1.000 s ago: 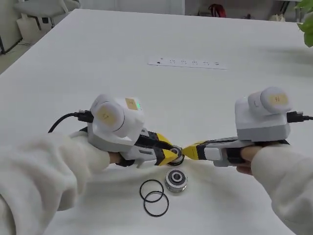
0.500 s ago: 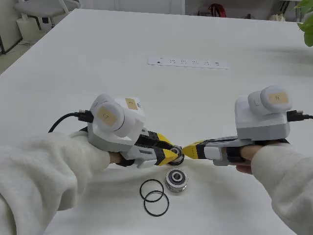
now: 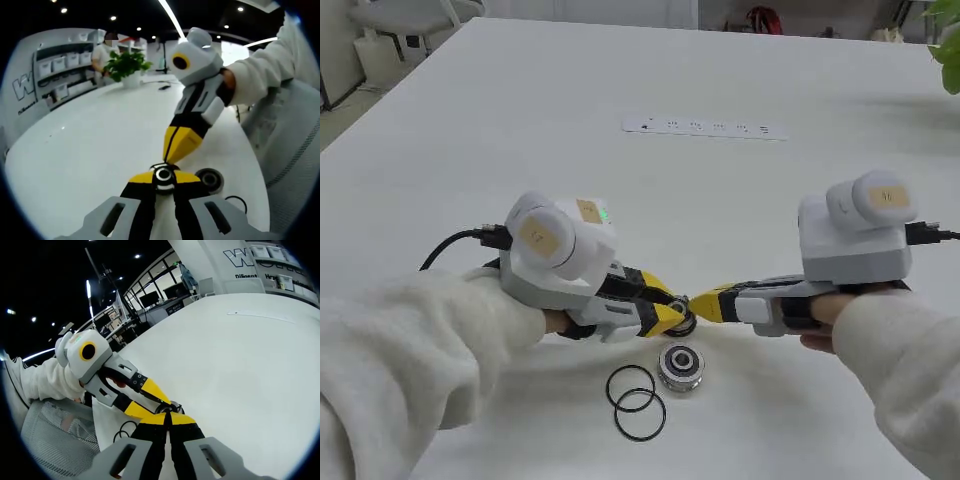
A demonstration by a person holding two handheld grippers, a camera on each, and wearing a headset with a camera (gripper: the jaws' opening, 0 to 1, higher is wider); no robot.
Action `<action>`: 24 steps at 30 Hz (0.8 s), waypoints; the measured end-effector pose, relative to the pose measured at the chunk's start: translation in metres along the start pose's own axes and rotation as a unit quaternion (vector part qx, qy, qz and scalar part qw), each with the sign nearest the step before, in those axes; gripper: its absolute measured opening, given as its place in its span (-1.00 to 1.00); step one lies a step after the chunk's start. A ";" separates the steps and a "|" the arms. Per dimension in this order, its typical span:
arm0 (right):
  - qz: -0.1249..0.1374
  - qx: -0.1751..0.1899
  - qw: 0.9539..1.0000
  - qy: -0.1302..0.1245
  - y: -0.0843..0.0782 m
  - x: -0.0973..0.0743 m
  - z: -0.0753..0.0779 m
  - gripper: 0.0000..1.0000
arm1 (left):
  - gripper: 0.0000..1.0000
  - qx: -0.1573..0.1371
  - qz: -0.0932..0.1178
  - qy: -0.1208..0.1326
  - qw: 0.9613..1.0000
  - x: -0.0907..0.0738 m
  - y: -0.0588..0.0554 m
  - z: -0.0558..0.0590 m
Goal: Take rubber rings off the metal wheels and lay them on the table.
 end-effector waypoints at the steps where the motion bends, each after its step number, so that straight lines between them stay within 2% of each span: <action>1: 0.001 0.000 1.000 0.001 0.000 0.000 -0.001 -1.00 | -0.72 0.000 0.000 0.000 1.000 0.000 0.000 0.000; 11: 0.001 0.002 1.000 0.001 0.001 -0.001 -0.001 -1.00 | -0.72 0.002 -0.001 0.005 1.000 0.001 0.001 0.000; 12: 0.010 0.005 1.000 0.006 0.003 -0.001 -0.002 -1.00 | -0.72 0.002 -0.001 0.005 1.000 0.001 0.001 0.000; 13: 0.034 0.016 0.999 0.011 0.009 -0.001 -0.003 -1.00 | -0.72 0.002 -0.001 0.005 1.000 0.001 0.001 0.000; 14: 0.033 0.027 0.999 0.011 0.011 -0.004 -0.003 -1.00 | -0.72 0.001 -0.001 0.006 1.000 0.001 0.001 0.000; 16: 0.023 0.009 1.000 -0.002 0.009 -0.004 0.000 -1.00 | -0.72 -0.002 -0.002 0.006 1.000 0.001 0.001 0.000; 24: 0.020 0.018 1.000 -0.001 0.006 -0.002 0.001 -1.00 | -0.72 -0.003 -0.008 0.006 1.000 0.002 0.002 0.000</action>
Point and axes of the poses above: the centre of the closed fingertips' face, and the gripper's own axes: x roughly forward along the fingers, z roughly to its right, y roughly out of its top, the point moved 8 cm from there along -x, roughly backward along the fingers, and after that the axes turned 14 degrees about -y, right-handed, at the moved point
